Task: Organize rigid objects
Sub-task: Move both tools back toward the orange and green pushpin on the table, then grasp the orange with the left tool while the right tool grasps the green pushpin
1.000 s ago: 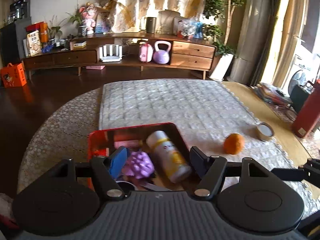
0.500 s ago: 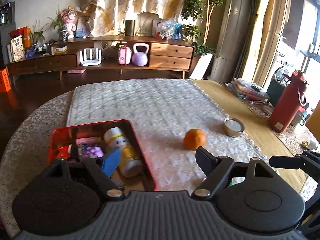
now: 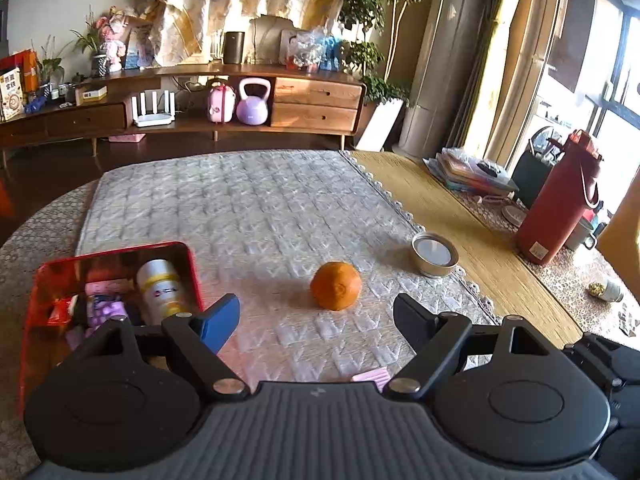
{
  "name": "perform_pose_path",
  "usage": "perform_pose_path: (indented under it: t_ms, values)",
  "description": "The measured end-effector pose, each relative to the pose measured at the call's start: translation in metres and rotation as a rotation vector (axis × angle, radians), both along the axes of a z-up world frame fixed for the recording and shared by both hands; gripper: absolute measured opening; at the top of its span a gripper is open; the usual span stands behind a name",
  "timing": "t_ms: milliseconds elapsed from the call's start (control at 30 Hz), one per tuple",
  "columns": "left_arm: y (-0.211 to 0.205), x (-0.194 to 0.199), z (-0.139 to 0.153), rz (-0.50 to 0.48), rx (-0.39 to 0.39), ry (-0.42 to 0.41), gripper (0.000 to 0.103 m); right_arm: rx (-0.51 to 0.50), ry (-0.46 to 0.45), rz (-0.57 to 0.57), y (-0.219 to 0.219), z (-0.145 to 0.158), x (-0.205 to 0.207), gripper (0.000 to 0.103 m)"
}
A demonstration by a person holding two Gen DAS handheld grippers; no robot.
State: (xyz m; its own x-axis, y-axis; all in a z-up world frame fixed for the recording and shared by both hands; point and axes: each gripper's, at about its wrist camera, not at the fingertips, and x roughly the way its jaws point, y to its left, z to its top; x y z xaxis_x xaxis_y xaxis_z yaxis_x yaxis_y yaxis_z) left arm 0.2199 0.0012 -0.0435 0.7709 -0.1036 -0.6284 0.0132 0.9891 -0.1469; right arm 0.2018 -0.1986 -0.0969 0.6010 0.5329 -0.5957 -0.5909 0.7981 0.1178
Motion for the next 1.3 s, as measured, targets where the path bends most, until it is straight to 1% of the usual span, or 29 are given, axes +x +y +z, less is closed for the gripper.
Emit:
perform_pose_path:
  t_ms: [267, 367, 400, 433, 467, 533, 600, 667, 800, 933, 1000, 1067, 1133, 1200, 1300]
  values:
    - [-0.011, 0.029, -0.020, 0.007, 0.000, 0.029, 0.084, -0.029, 0.023, 0.026, 0.003, -0.027, 0.009, 0.103]
    - [-0.014, 0.040, -0.028, 0.012, 0.003, 0.043, 0.084, -0.030, 0.024, 0.034, 0.002, -0.034, 0.012, 0.101]
    - [-0.015, 0.043, -0.031, 0.010, 0.004, 0.047, 0.084, -0.030, 0.025, 0.039, 0.001, -0.036, 0.014, 0.098]
    - [-0.016, 0.046, -0.033, 0.009, 0.005, 0.050, 0.084, -0.031, 0.027, 0.048, 0.000, -0.038, 0.015, 0.096]
    - [-0.017, 0.050, -0.035, 0.006, 0.008, 0.052, 0.084, -0.035, 0.029, 0.060, -0.001, -0.040, 0.018, 0.091]
    - [-0.019, 0.057, -0.040, 0.002, 0.010, 0.055, 0.084, -0.051, 0.030, 0.081, -0.003, -0.043, 0.023, 0.086]
    - [-0.021, 0.064, -0.045, 0.000, 0.011, 0.061, 0.084, -0.076, 0.030, 0.108, -0.004, -0.048, 0.031, 0.076]
    - [-0.022, 0.070, -0.049, -0.005, 0.011, 0.064, 0.084, -0.101, 0.032, 0.124, -0.004, -0.053, 0.039, 0.071]
    - [-0.027, 0.083, -0.059, -0.007, 0.025, 0.076, 0.084, -0.127, 0.043, 0.167, -0.003, -0.061, 0.052, 0.049]
    - [-0.032, 0.095, -0.068, -0.015, 0.039, 0.090, 0.084, -0.134, 0.033, 0.206, -0.001, -0.065, 0.058, 0.042]
    - [-0.034, 0.101, -0.073, -0.019, 0.053, 0.093, 0.084, -0.128, 0.032, 0.225, 0.000, -0.065, 0.060, 0.035]
    - [-0.036, 0.107, -0.076, -0.023, 0.061, 0.096, 0.084, -0.124, 0.032, 0.245, 0.000, -0.065, 0.061, 0.030]
    - [-0.038, 0.113, -0.081, -0.024, 0.068, 0.101, 0.084, -0.141, 0.008, 0.259, 0.002, -0.066, 0.058, 0.027]
    - [-0.040, 0.118, -0.086, -0.022, 0.079, 0.112, 0.084, -0.146, -0.004, 0.266, 0.003, -0.066, 0.056, 0.019]
    - [-0.041, 0.123, -0.093, -0.021, 0.091, 0.120, 0.084, -0.137, -0.005, 0.268, 0.002, -0.067, 0.055, 0.015]
